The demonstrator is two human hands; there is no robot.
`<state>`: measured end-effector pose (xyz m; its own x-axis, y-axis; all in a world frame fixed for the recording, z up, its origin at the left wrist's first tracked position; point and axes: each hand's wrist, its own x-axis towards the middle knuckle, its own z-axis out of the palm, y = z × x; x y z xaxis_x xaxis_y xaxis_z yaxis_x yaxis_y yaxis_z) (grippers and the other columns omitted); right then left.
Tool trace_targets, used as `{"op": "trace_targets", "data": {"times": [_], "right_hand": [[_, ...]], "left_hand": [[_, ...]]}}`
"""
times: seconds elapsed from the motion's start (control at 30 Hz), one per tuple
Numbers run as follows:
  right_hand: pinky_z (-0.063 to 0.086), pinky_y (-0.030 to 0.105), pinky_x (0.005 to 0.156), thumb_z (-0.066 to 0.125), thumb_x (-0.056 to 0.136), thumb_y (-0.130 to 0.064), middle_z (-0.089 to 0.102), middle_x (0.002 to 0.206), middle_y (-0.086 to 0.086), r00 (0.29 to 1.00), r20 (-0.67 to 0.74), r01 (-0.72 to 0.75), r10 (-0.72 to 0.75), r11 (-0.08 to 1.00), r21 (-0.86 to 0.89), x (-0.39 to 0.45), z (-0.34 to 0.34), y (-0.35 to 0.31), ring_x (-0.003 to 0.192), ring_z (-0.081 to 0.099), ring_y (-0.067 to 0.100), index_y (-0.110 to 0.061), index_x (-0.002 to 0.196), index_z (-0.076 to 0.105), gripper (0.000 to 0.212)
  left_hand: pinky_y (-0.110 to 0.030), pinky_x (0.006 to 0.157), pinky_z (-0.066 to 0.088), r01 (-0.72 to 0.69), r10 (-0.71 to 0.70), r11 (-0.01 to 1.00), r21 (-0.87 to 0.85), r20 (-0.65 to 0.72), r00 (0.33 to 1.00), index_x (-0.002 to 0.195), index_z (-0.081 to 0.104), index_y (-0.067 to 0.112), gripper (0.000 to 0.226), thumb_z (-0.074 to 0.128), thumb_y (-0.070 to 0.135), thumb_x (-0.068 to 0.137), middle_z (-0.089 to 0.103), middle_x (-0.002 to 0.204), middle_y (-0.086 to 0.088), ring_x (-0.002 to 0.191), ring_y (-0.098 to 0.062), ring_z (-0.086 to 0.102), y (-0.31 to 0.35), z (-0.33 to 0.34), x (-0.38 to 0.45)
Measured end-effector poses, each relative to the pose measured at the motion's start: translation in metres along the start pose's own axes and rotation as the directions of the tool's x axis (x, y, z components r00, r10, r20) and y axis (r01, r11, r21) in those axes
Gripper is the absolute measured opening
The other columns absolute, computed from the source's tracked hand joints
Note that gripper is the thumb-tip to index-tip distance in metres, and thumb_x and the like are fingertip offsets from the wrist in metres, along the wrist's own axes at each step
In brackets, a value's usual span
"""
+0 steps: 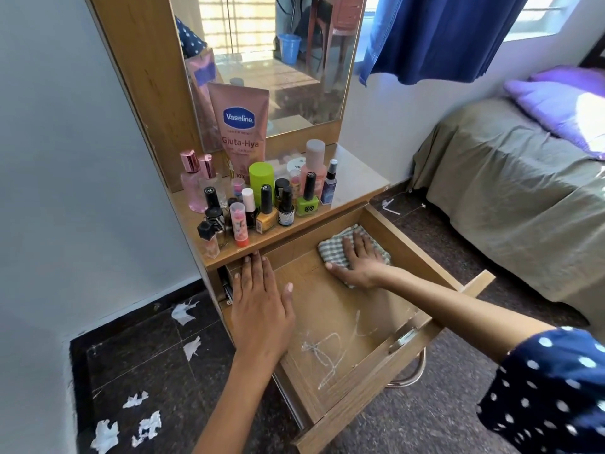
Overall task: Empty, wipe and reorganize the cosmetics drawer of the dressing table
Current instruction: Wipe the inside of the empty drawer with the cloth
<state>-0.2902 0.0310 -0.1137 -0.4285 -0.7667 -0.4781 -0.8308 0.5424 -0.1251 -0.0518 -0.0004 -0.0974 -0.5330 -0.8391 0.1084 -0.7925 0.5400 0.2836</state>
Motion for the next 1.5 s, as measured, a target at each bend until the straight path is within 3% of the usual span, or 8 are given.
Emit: {"op": "trace_targets", "data": {"times": [0.23,0.5,0.67,0.8,1.03,1.2,1.4,1.5], "right_hand": [[-0.021,0.047,0.108,0.019,0.099,-0.057,-0.033,0.154,0.005,0.952,0.144,0.279,-0.269,0.959,-0.053,-0.022,0.013,-0.035,0.142,-0.031,0.03,-0.033,0.149,-0.017,0.067],[-0.015,0.037,0.114,0.033,0.103,-0.037,-0.02,0.159,-0.001,0.698,0.294,0.714,-0.653,0.665,-0.218,-0.06,0.022,-0.042,0.142,-0.025,0.016,-0.036,0.152,0.007,0.055],[-0.007,0.045,0.121,0.036,0.102,-0.037,-0.022,0.152,-0.013,0.803,0.232,0.589,-0.549,0.791,-0.165,-0.041,-0.004,0.016,0.144,-0.023,0.017,-0.05,0.142,0.004,0.052],[-0.006,0.049,0.121,0.032,0.103,-0.041,-0.021,0.156,-0.007,0.849,0.176,0.52,-0.498,0.846,-0.115,-0.026,-0.007,-0.004,0.146,-0.021,0.023,-0.042,0.148,0.008,0.052],[-0.009,0.049,0.12,0.037,0.103,-0.033,-0.012,0.161,-0.001,0.684,0.258,0.728,-0.683,0.664,-0.173,-0.053,0.017,-0.061,0.146,-0.02,0.021,-0.034,0.151,0.019,0.052],[0.001,0.048,0.122,0.042,0.1,-0.037,0.0,0.16,-0.014,0.56,0.366,0.824,-0.744,0.546,-0.152,-0.066,0.011,-0.034,0.149,-0.009,0.017,-0.039,0.146,0.033,0.047],[0.008,0.048,0.122,0.042,0.101,-0.039,-0.001,0.16,-0.011,0.729,0.272,0.672,-0.628,0.733,-0.107,-0.052,-0.015,-0.011,0.149,-0.01,0.015,-0.036,0.146,0.033,0.047],[0.0,0.05,0.122,0.038,0.101,-0.041,-0.003,0.16,-0.011,0.718,0.302,0.669,-0.627,0.742,-0.051,-0.058,-0.009,-0.034,0.148,-0.013,0.014,-0.035,0.146,0.035,0.045]], "left_hand": [[-0.039,0.12,-0.001,0.0,-0.001,1.0,-0.031,-0.011,1.0,0.151,0.002,0.008,0.065,0.011,0.044,0.098,-0.005,0.16,-0.008,0.147,-0.019,-0.006,0.0,0.003,0.001],[-0.027,0.116,-0.012,-0.077,0.084,0.984,-0.159,0.037,0.996,0.152,0.0,0.015,0.059,0.015,0.042,0.102,-0.01,0.159,0.001,0.145,-0.009,-0.012,-0.019,-0.006,0.001],[-0.029,0.114,-0.017,-0.127,0.128,0.992,-0.022,0.07,0.989,0.147,-0.018,0.019,0.06,0.008,0.045,0.1,-0.027,0.154,0.002,0.14,-0.01,-0.027,-0.03,-0.007,-0.01],[-0.03,0.114,-0.017,-0.11,0.111,0.994,-0.017,0.068,0.992,0.147,-0.019,0.019,0.06,0.01,0.044,0.1,-0.025,0.155,0.002,0.141,-0.011,-0.025,-0.029,-0.007,-0.009],[-0.029,0.113,-0.017,-0.112,0.112,0.994,0.003,0.077,0.991,0.147,-0.018,0.018,0.06,0.01,0.042,0.1,-0.022,0.156,0.0,0.141,-0.01,-0.023,-0.027,-0.005,-0.01],[-0.029,0.114,-0.017,-0.11,0.11,0.994,-0.005,0.09,0.99,0.147,-0.018,0.017,0.061,0.011,0.044,0.101,-0.023,0.155,0.0,0.141,-0.011,-0.023,-0.026,-0.007,-0.011],[-0.029,0.113,-0.017,-0.105,0.105,0.994,-0.006,0.097,0.99,0.147,-0.018,0.017,0.061,0.012,0.044,0.101,-0.023,0.156,0.0,0.142,-0.011,-0.022,-0.025,-0.008,-0.011],[-0.029,0.114,-0.017,-0.105,0.105,0.994,-0.005,0.106,0.989,0.147,-0.018,0.017,0.06,0.012,0.042,0.102,-0.023,0.156,0.0,0.142,-0.011,-0.023,-0.025,-0.008,-0.011]]}}
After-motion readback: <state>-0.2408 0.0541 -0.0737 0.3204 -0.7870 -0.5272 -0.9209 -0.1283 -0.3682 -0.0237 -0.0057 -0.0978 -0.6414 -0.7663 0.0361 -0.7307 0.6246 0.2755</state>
